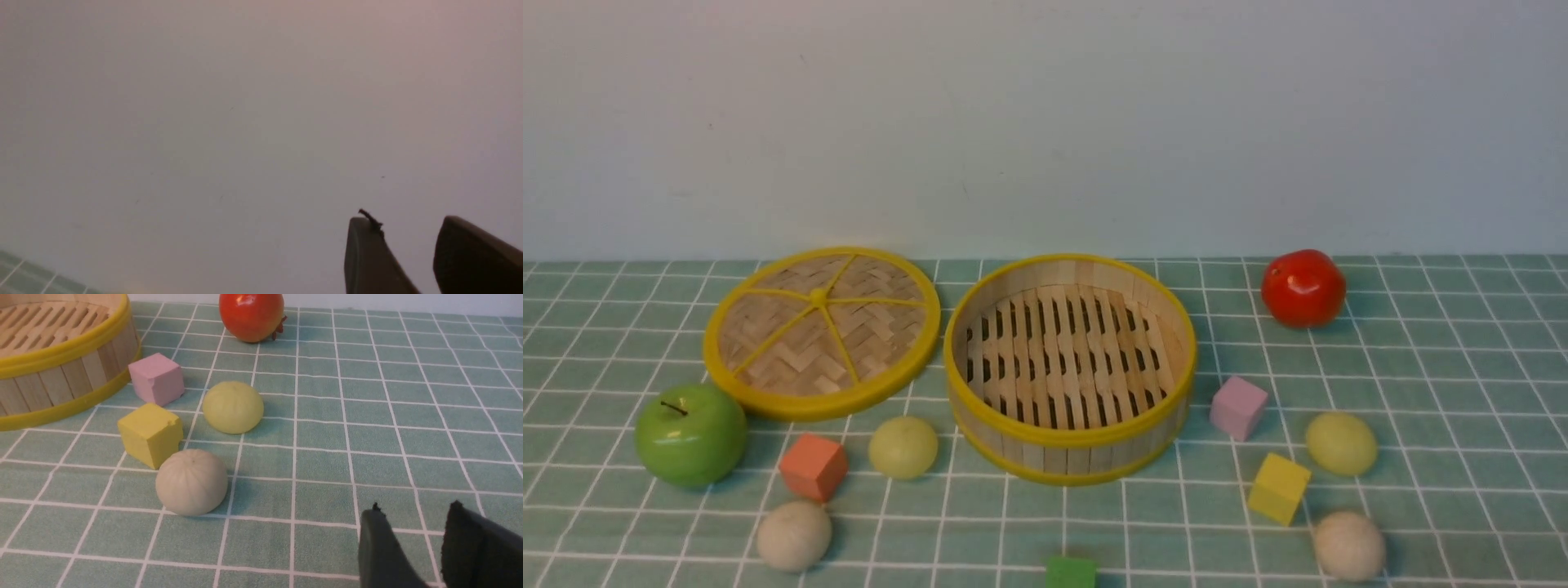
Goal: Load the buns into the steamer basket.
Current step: Use the left arm to grab a steamed stuffed bun
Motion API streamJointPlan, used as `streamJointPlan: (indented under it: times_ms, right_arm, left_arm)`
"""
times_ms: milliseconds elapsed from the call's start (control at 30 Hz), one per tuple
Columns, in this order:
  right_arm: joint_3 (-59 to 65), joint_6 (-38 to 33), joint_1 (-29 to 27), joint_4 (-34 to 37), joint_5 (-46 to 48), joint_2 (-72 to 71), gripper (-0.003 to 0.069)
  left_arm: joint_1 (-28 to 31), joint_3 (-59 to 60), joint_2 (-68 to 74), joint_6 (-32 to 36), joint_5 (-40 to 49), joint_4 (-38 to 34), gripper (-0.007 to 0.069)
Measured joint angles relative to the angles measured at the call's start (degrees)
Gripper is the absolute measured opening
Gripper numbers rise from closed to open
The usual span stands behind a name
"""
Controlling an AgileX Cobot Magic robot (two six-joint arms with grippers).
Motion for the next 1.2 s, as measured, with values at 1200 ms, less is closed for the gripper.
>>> streamJointPlan:
  times_ms: [1200]
  right_arm:
    - [0.0, 0.0, 0.0, 0.0, 0.0, 0.0, 0.024]
  left_arm:
    - [-14.15, -17.88, 67.56, 19.25, 35.34, -3.84, 0.0238]
